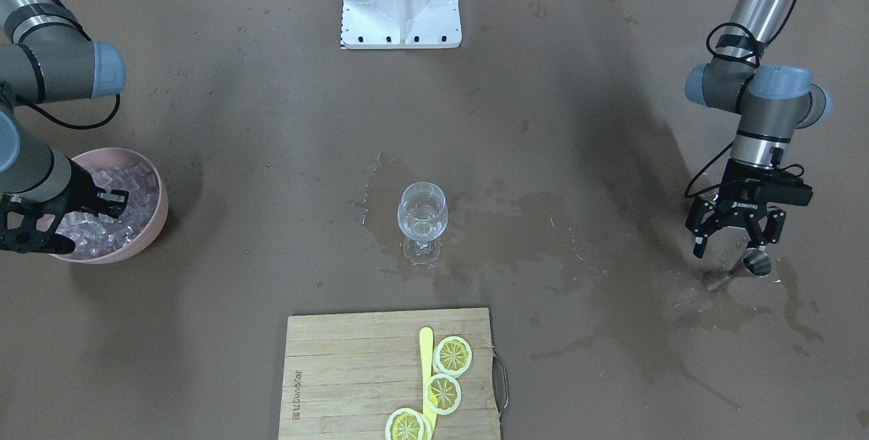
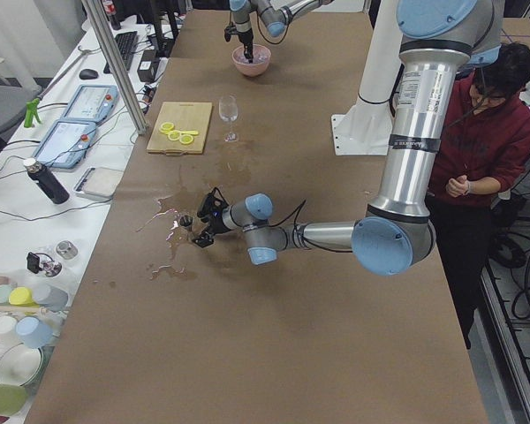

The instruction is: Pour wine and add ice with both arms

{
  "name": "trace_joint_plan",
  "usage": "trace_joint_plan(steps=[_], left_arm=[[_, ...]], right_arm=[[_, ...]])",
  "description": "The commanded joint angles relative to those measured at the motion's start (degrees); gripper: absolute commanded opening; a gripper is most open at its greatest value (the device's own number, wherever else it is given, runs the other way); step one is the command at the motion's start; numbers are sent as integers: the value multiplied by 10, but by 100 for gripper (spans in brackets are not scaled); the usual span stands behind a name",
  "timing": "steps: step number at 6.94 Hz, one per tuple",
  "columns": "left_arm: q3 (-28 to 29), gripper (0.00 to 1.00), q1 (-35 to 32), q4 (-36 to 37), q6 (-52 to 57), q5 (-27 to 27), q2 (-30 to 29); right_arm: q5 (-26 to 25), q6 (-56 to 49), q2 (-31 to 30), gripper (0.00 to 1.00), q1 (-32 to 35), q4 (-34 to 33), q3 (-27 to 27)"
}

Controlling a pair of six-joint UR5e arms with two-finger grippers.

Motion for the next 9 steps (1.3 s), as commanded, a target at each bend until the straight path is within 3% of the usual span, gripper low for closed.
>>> trace_joint_plan(steps=[1,2,4,9], left_arm=[[6,92,4,0,5,3,-8],[6,92,4,0,7,7,-9],[9,90,4,0,8,11,-16],[15,90,3,1,8,51,-19]], right_arm=[[-2,0,-4,35,-1,0,0],[-2,0,-4,32,-1,0,2],[-6,0,-1,14,-1,0,9],[-21,0,-3,14,8,-1,39]])
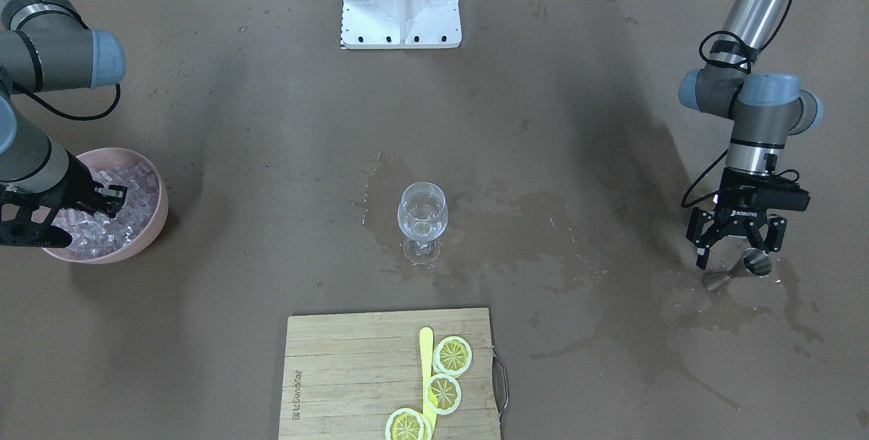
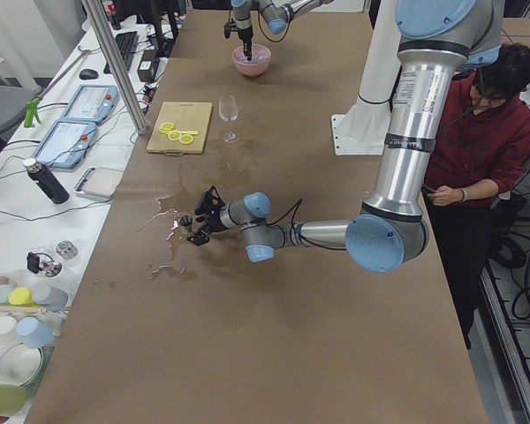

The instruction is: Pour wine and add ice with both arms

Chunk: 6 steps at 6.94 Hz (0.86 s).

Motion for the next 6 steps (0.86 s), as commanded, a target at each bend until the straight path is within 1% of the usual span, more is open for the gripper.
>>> trace_joint_plan(steps=[1,2,4,6], left_arm=[[2,87,-1,0,0,5,-2],[3,80,0,0,-1,14,-3],[10,71,-3,0,-1,16,-7],[11,67,-10,0,-1,19,-13]], right_arm=[[-1,-1,-3,14,7,0,13],[1,0,-3,14,12,0,15],[5,0,-10,14,19,0,29],[5,0,-18,14,24,0,53]])
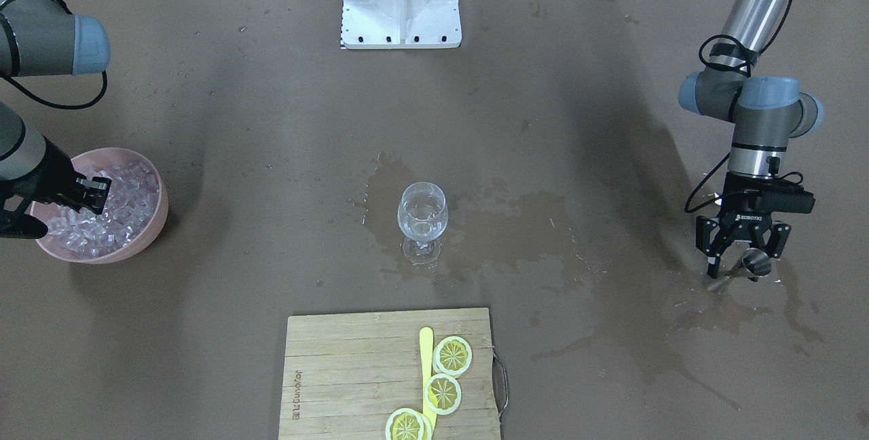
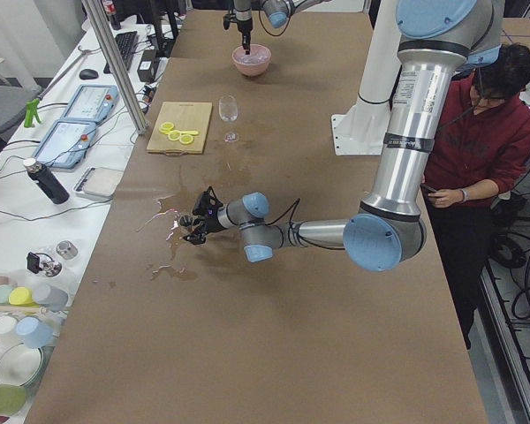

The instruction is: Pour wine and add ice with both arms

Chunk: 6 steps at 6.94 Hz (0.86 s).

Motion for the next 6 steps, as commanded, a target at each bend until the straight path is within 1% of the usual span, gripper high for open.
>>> trace_joint_plan(steps=[1,2,4,6], left_arm=[[3,65,-4,0,0,2,-4],[4,62,-5,0,0,2,-6],[13,60,-4,0,0,2,-8],[25,58,-3,-1,0,3,-17]], right_arm=[[1,0,-3,14,6,0,23],[1,0,-3,14,10,0,39],[3,-3,-1,12,22,-2,78],[4,-19,3,12,22,-7,77]])
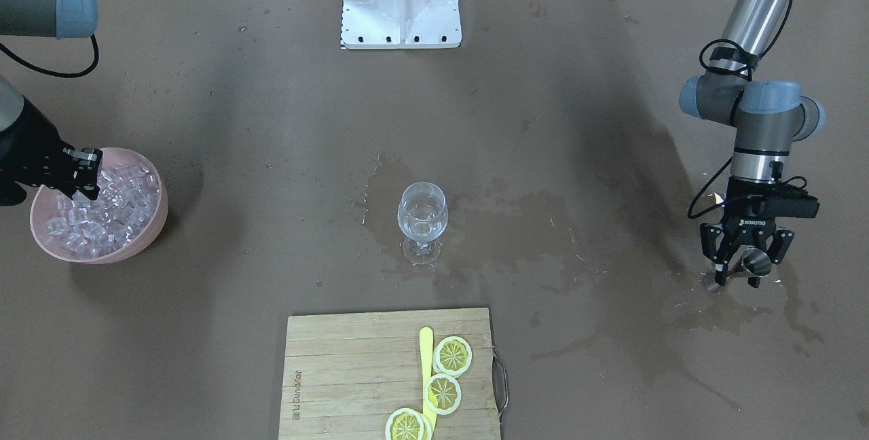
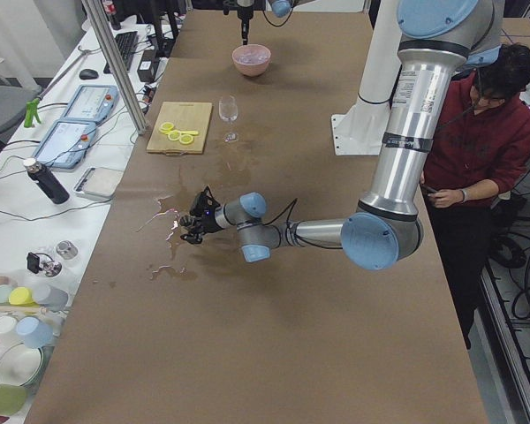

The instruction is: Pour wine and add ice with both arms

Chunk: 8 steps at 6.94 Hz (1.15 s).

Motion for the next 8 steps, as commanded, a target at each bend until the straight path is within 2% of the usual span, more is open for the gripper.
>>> trace_joint_plan(steps=[1,4,6,8], left_arm=[[14,56,1,-1,0,0,-9],[14,44,1,-1,0,0,-10],[14,34,1,-3,-1,0,-10],[14,32,1,-3,-1,0,-11]], right_arm=[[2,-14,4,7,3,-1,3],[34,-39,-12,8,31,6,9],[34,-39,-16,8,31,6,24],[33,-39,-17,8,33,7,25]])
